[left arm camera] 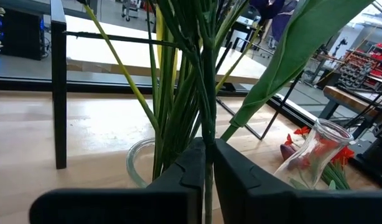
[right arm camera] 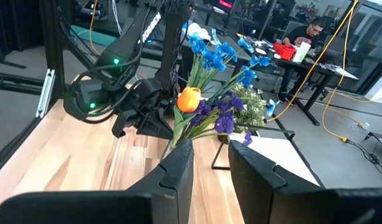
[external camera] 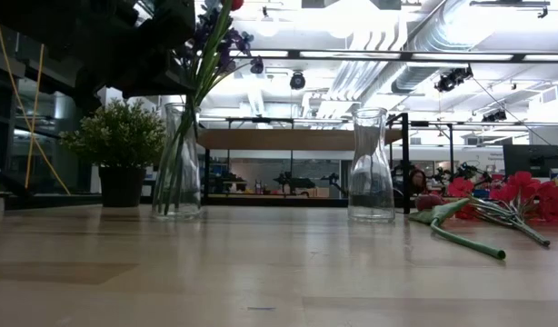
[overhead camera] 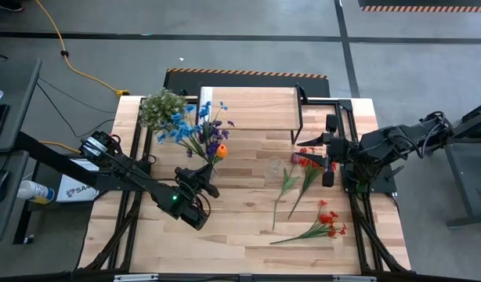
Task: Pick and place flowers into a vace then onto a shelf
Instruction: Put the blue flowers into the left transparent vase
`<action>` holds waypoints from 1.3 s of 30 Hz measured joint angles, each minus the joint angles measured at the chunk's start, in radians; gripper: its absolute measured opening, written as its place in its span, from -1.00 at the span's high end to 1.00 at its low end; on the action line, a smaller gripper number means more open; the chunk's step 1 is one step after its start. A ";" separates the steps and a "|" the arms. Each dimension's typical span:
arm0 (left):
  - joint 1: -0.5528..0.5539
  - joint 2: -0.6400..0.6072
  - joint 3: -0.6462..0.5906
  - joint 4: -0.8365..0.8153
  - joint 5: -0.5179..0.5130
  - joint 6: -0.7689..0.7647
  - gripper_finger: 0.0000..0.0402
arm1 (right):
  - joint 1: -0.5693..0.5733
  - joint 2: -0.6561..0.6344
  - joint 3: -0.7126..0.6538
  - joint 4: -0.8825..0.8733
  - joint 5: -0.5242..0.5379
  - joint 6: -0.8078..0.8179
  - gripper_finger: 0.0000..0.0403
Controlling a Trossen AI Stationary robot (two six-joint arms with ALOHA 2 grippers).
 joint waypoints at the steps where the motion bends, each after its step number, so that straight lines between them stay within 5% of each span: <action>1: 0.000 0.000 0.000 0.000 0.000 0.000 0.69 | 0.000 0.000 0.000 -0.005 0.000 0.000 0.53; 17: -0.021 -0.090 0.001 -0.013 0.014 0.055 0.75 | 0.000 0.000 0.000 -0.089 0.000 0.056 0.53; 39: -0.052 -0.182 0.082 -0.025 -0.028 0.385 0.80 | 0.000 0.000 0.000 -0.092 0.000 0.056 0.53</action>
